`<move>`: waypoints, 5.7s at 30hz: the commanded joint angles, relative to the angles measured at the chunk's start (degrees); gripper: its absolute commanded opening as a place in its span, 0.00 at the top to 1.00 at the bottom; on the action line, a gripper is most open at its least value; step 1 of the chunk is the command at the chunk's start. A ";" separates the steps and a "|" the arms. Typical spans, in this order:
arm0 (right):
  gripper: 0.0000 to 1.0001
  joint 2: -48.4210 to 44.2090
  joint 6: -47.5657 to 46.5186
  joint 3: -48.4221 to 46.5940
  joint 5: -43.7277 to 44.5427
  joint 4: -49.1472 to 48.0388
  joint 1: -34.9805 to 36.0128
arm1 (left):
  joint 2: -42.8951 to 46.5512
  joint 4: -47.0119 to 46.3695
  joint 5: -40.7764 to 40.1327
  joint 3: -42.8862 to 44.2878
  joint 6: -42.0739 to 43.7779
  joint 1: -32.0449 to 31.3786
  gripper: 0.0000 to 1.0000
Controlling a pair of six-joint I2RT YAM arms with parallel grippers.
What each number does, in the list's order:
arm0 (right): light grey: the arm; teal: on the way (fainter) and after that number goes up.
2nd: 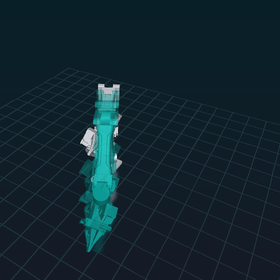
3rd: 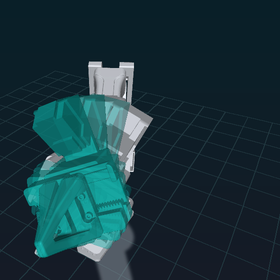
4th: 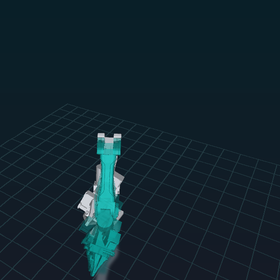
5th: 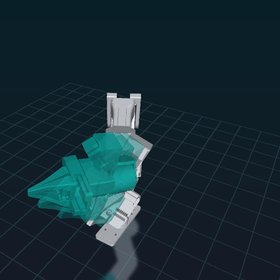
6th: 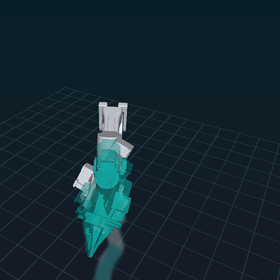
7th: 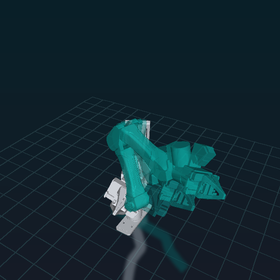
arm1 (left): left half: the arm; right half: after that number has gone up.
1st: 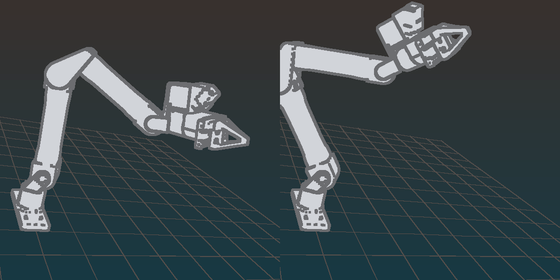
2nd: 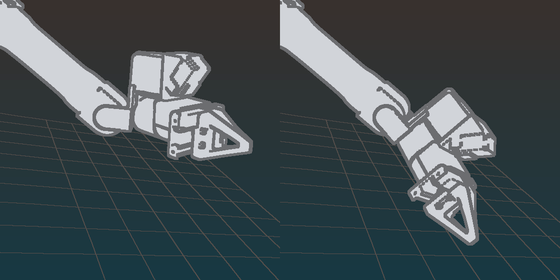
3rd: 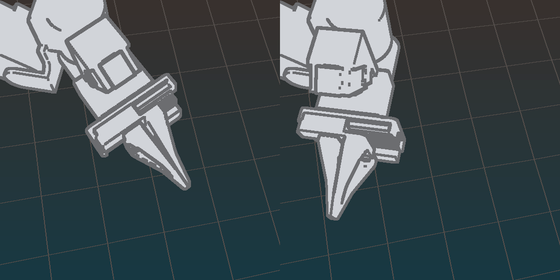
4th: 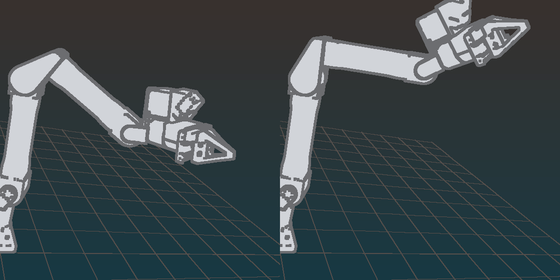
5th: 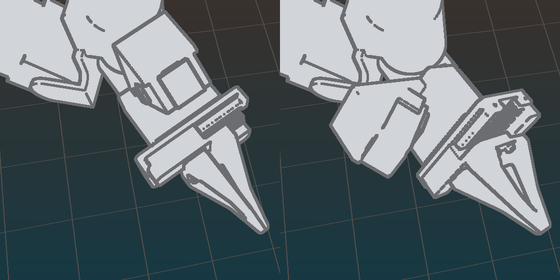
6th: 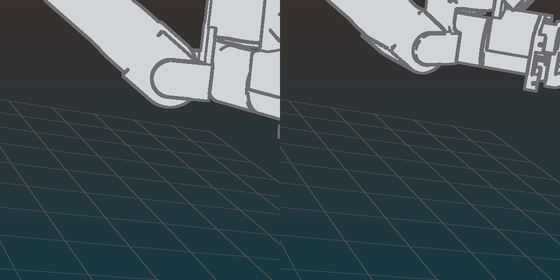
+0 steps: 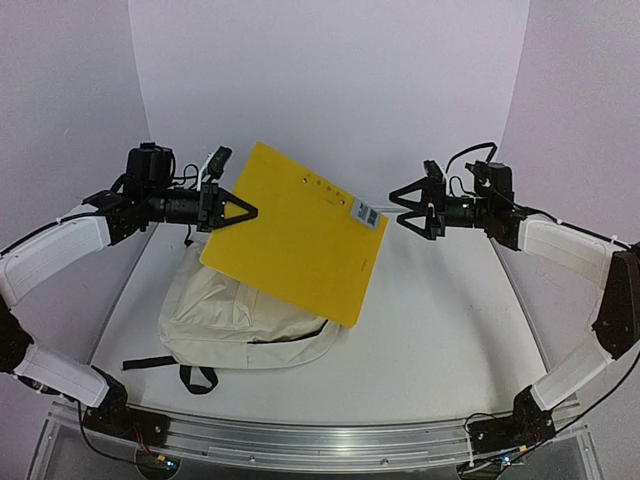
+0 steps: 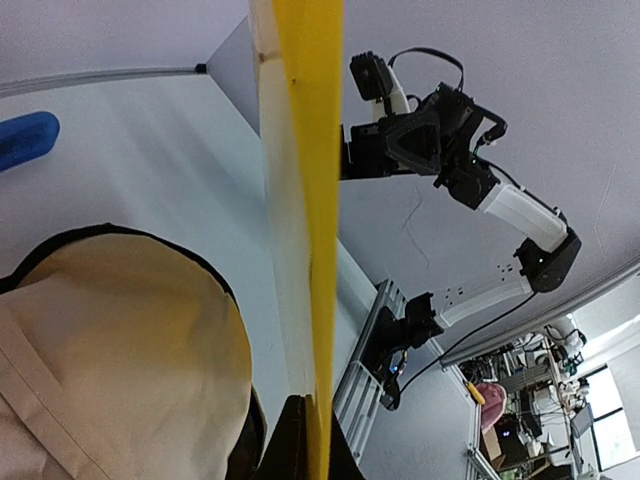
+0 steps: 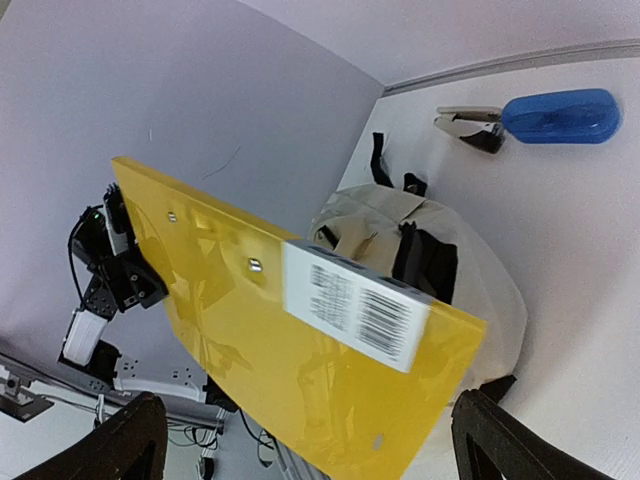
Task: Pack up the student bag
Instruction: Pick up the files from the center of the board, then place the files in the student bag.
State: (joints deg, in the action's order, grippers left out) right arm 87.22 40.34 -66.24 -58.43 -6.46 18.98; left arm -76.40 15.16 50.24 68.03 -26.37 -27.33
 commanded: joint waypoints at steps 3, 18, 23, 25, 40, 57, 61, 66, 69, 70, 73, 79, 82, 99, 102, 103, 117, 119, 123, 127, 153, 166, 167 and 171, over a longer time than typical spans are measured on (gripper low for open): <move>0.02 -6.44 2.91 6.03 6.16 -7.44 -2.53 | 6.91 -24.96 -5.12 -3.30 -11.36 0.24 1.00; 0.14 -8.29 13.72 10.05 -2.16 -28.17 3.29 | 4.30 -42.41 1.40 -5.22 -25.01 0.26 1.00; 0.33 -6.76 22.84 9.30 -4.51 -41.87 4.51 | 2.74 -44.04 2.70 -5.40 -27.44 0.26 1.00; 0.40 -6.71 27.01 9.79 -5.12 -47.72 4.57 | 3.02 -42.91 1.63 -5.69 -26.63 0.26 1.00; 1.00 -7.21 31.98 11.57 -1.35 -55.74 4.79 | -1.99 -17.22 -8.12 -0.90 -13.45 0.26 0.66; 1.00 -20.15 2.31 13.66 33.70 -15.14 -4.17 | -17.10 13.93 -49.18 11.38 -4.71 -16.71 0.02; 1.00 -25.28 -1.42 14.67 41.23 -9.56 -4.16 | -25.75 15.92 -51.01 18.88 -5.56 -21.76 0.00; 1.00 -28.72 -4.12 15.38 45.46 -5.31 -4.17 | -33.95 16.94 -52.83 28.42 -4.99 -27.17 0.00; 1.00 -28.95 -4.45 15.52 45.22 -4.65 -4.17 | -38.89 21.03 -54.97 33.89 -3.83 -29.09 0.00; 1.00 -29.00 -4.47 15.65 45.03 -4.55 -4.13 | -40.31 24.25 -57.47 36.62 -3.43 -29.66 0.00; 1.00 -29.12 -4.64 15.91 44.97 -4.37 -4.14 | -43.03 30.02 -62.78 41.00 -2.35 -31.09 0.01; 1.00 -29.04 -4.58 16.31 44.71 -4.26 -4.17 | -43.38 33.99 -67.97 42.66 -1.75 -32.08 0.45; 1.00 -29.24 -4.43 16.32 44.64 -4.26 -4.14 | -43.20 34.74 -69.52 42.74 -1.69 -32.08 0.61; 1.00 -28.34 0.09 5.57 24.03 4.70 -4.21 | -23.48 32.96 -68.61 37.30 3.75 -28.13 1.00; 1.00 -28.51 2.90 4.25 19.03 4.79 -4.15 | -17.30 30.85 -64.56 34.72 4.89 -25.27 1.00; 1.00 -28.47 3.98 4.26 17.46 4.83 -4.15 | -15.61 29.42 -62.34 33.02 5.34 -23.98 1.00; 1.00 -25.40 11.18 10.91 6.51 4.82 1.97 | -2.29 20.51 -40.29 24.50 9.93 -18.20 1.00; 1.00 -24.18 11.08 11.00 7.26 4.79 3.45 | -1.34 20.29 -40.14 24.39 10.47 -18.12 1.00; 1.00 -23.02 11.12 11.04 8.25 4.79 6.67 | -0.14 20.43 -39.50 24.44 11.22 -17.52 1.00; 1.00 -23.70 12.22 11.91 8.69 4.96 7.69 | -0.09 21.32 -40.15 25.02 11.34 -16.83 1.00; 1.00 -22.03 8.53 13.17 5.27 12.18 10.04 | 0.83 19.39 -37.71 22.64 8.78 -9.76 1.00; 1.00 -14.75 10.99 9.36 10.75 7.61 10.04 | 5.89 19.09 -27.71 17.39 13.77 -9.69 1.00; 1.00 -13.98 11.78 8.76 11.43 6.04 10.04 | 5.91 19.82 -26.26 17.24 13.96 -9.70 1.00; 1.00 -12.73 13.29 8.54 13.52 2.21 10.03 | 6.29 20.59 -24.67 16.78 14.07 -9.76 1.00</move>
State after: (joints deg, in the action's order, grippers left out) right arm 73.56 52.18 -54.33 -48.97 4.25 28.88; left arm -74.17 41.78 20.51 83.83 -14.02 -37.19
